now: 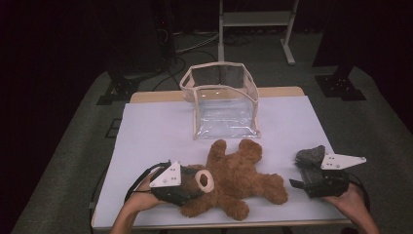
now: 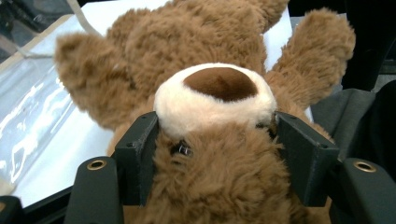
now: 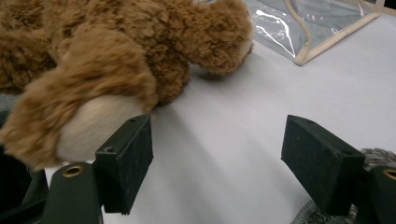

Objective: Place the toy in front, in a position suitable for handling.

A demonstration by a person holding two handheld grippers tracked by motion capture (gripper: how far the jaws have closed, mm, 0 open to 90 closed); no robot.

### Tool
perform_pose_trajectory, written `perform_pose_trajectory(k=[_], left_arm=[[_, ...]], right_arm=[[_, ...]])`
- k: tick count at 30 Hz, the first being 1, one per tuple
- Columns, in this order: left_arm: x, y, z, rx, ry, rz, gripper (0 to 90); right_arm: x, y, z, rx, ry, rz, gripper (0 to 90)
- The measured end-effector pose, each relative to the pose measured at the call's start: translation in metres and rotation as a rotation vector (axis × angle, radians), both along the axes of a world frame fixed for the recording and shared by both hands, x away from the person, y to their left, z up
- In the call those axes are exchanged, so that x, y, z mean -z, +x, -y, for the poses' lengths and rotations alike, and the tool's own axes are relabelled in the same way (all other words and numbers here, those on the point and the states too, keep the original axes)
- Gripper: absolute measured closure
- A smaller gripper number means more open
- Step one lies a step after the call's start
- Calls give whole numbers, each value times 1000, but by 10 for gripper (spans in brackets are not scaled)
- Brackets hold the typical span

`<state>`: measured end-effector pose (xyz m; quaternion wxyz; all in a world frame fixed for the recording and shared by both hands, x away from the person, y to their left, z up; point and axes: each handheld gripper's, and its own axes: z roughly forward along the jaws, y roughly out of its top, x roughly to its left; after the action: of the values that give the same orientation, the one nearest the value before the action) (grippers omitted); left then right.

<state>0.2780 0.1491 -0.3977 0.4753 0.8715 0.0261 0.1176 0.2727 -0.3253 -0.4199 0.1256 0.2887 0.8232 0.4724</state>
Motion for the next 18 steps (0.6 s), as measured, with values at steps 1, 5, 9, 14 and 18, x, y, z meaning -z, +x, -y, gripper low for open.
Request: perform_pose_trajectory(k=[1, 5, 9, 14, 18], left_arm=[[-1, 8, 7, 12, 8, 11, 349], [-7, 22, 20, 18, 58, 44, 354], [-10, 29, 21, 14, 66, 34, 353], [-5, 24, 6, -22, -24, -24, 306], [-2, 16, -2, -54, -79, -46, 247]], right_arm=[[0, 0, 0, 0, -1, -3, 237], [1, 0, 1, 5, -5, -4, 238], [1, 0, 2, 5, -4, -3, 238], [2, 0, 3, 12, -4, -6, 237], [0, 0, 4, 17, 3, 4, 237]])
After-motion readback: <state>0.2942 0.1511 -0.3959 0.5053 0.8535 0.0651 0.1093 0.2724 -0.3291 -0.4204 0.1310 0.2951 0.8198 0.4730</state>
